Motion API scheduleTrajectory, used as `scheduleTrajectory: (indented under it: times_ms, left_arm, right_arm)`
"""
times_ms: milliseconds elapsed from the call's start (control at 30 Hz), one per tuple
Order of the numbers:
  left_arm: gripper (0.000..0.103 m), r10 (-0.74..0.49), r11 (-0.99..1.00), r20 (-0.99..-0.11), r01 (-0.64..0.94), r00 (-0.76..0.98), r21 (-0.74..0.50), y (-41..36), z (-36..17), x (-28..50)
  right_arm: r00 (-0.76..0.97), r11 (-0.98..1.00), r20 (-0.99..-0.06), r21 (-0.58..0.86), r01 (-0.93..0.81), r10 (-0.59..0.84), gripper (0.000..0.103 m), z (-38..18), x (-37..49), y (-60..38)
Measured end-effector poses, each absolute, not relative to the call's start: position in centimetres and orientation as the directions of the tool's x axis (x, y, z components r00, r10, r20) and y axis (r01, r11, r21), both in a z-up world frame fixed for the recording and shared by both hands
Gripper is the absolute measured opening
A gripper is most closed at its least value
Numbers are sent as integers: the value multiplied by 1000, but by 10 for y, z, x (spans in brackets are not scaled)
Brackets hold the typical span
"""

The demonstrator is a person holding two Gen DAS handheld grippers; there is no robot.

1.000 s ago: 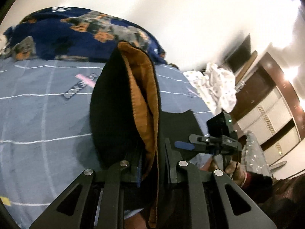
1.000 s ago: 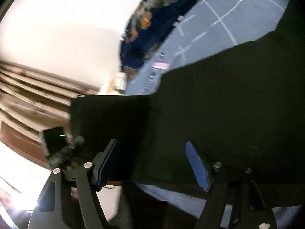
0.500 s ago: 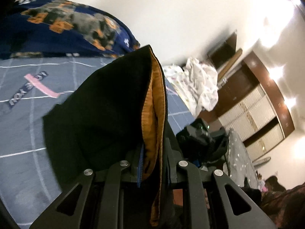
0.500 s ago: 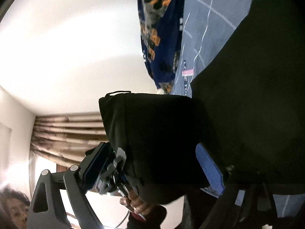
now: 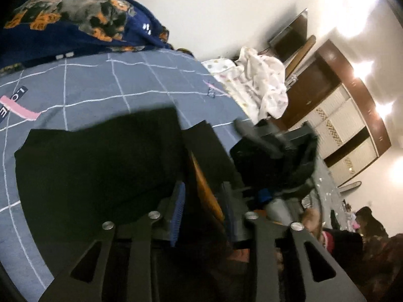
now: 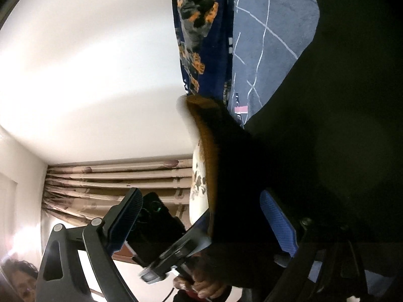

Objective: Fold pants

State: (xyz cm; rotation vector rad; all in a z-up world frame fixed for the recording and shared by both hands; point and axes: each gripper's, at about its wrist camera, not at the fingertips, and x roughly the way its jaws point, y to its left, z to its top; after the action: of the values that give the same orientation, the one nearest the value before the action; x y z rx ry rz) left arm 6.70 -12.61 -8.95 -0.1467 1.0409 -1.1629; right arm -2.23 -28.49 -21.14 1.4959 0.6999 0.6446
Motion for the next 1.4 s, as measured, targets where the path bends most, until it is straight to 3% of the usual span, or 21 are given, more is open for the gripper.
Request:
scheduleTrajectory:
  times_ms: [67, 100, 200, 333, 433, 500, 533, 633, 933, 1400]
  left_arm:
    - [63, -804, 448, -593, 689, 33, -570, -124, -84, 67]
    - [66, -804, 457, -592, 693, 54, -558, -121, -81, 66]
    - [67, -801, 485, -591, 686, 99, -543, -104, -75, 68]
    - [67, -779, 547, -607, 644, 158, -534, -74, -79, 72]
    - [67, -750, 604, -626, 609, 215, -514, -48, -83, 71]
    - [67, -727, 636, -641, 596, 247, -490, -35, -86, 69]
    - [67, -706, 658, -654, 594, 272, -463, -29, -87, 67]
    - [68, -665, 699, -679, 580, 311, -419, -17, -91, 64]
    - [77, -670, 697, -684, 563, 288, -444, -22, -92, 66]
    - [77, -646, 659, -744, 617, 171, -430, -83, -106, 60]
  right_arm:
    - [659, 19, -68, 996, 82, 749, 100, -216, -23, -288]
    - [661, -1, -56, 996, 85, 748, 100, -220, -23, -289]
    - [661, 2, -68, 995, 101, 747, 100, -222, -23, -291]
    - [627, 190, -213, 976, 104, 749, 89, -209, -20, -282]
    - [598, 293, -308, 948, 125, 740, 67, -207, -19, -276]
    - [578, 352, -371, 924, 151, 726, 21, -210, -20, -275]
    - [567, 366, -395, 915, 169, 723, 15, -212, -20, -276]
    - [571, 366, -404, 912, 188, 715, 14, -215, -23, -280]
    - [645, 377, -376, 915, 144, 666, 14, -185, -42, -325]
    - [744, 327, -369, 921, 211, 558, 14, -203, -80, -417]
